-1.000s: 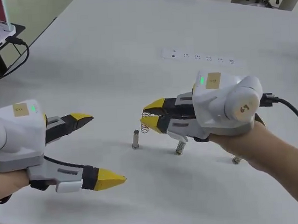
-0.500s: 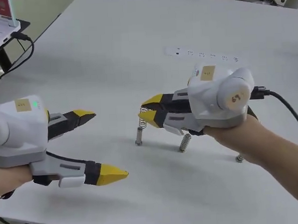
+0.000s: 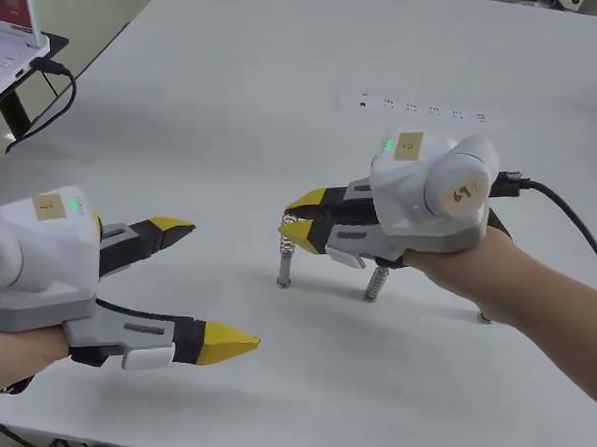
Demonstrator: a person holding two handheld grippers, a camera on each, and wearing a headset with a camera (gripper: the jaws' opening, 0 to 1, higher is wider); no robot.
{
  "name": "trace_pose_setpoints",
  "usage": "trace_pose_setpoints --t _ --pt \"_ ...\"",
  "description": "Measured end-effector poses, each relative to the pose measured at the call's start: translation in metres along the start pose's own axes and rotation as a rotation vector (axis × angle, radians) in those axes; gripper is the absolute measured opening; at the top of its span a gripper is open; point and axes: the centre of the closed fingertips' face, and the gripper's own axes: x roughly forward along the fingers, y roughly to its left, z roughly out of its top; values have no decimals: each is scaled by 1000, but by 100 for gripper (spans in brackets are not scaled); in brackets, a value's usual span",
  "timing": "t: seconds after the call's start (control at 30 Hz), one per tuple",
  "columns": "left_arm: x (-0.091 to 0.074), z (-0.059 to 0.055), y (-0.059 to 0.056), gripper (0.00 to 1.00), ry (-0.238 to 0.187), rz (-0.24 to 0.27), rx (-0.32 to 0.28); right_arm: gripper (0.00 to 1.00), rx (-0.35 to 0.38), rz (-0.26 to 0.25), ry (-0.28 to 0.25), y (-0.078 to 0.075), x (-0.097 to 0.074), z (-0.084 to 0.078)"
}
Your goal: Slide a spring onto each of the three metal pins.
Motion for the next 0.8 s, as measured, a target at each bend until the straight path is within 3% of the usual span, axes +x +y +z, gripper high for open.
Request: trace_pose_setpoints --t 0.8 --pt "-1 -5 1 87 11 -6 -8 7 17 3 22 1 3 -11"
